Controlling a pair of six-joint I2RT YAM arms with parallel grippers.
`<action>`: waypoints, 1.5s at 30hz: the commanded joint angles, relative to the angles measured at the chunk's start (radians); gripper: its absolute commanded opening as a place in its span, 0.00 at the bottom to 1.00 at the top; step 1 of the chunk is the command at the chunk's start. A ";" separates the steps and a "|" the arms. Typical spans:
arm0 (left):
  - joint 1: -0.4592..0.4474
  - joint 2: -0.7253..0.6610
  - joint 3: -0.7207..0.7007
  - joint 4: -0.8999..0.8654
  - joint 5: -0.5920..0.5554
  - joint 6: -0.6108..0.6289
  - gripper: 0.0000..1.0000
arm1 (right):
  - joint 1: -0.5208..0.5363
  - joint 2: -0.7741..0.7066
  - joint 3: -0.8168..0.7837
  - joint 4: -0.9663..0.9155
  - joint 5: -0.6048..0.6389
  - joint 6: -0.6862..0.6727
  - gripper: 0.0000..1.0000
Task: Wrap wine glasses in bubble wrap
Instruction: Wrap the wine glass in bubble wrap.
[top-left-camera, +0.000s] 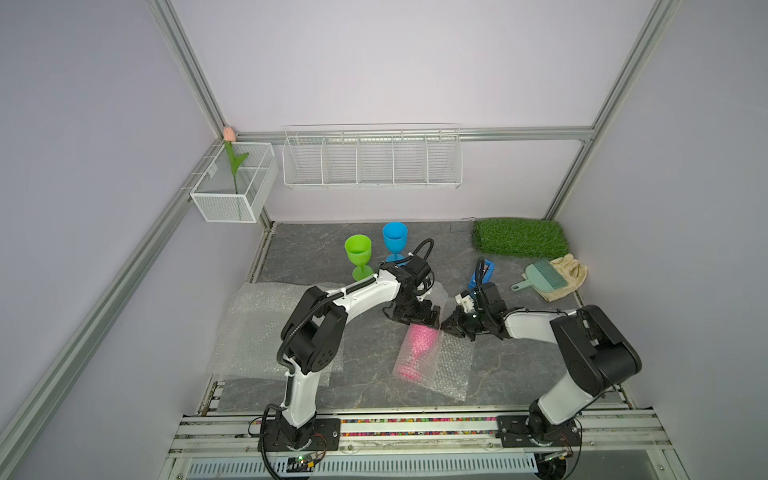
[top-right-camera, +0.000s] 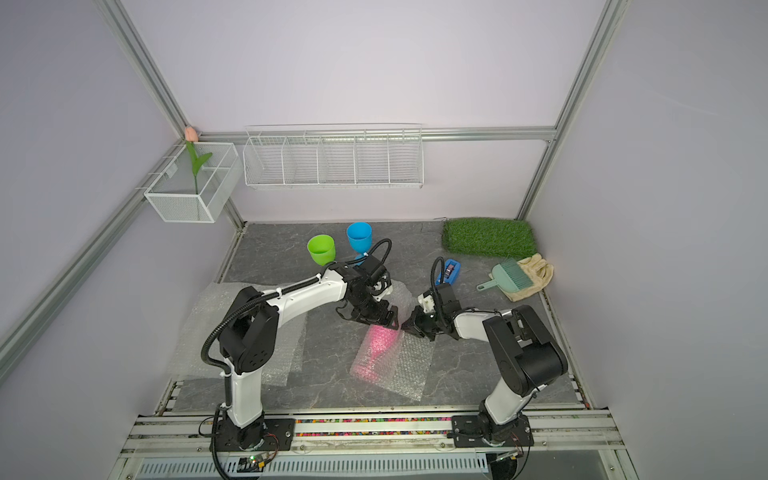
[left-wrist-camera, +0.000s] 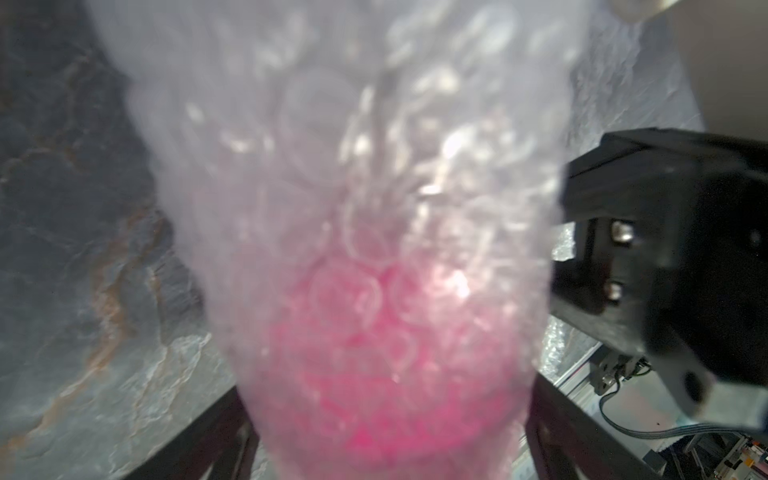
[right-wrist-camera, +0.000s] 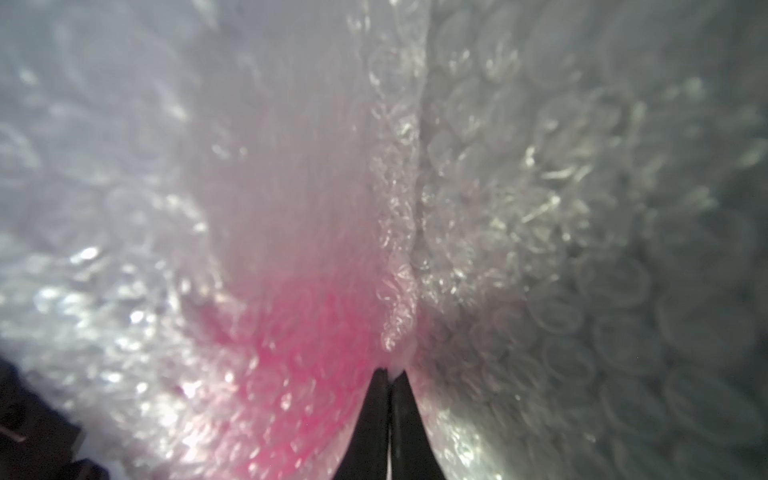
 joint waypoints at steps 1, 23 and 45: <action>-0.010 0.029 0.027 -0.062 -0.025 0.037 0.95 | -0.007 0.020 0.018 -0.030 0.010 -0.019 0.07; 0.206 -0.244 -0.496 0.569 0.199 -0.346 0.73 | 0.044 -0.111 0.181 -0.428 0.101 -0.209 0.40; 0.258 -0.333 -0.641 0.686 0.182 -0.421 0.68 | 0.300 0.065 0.186 -0.420 0.029 -0.209 0.13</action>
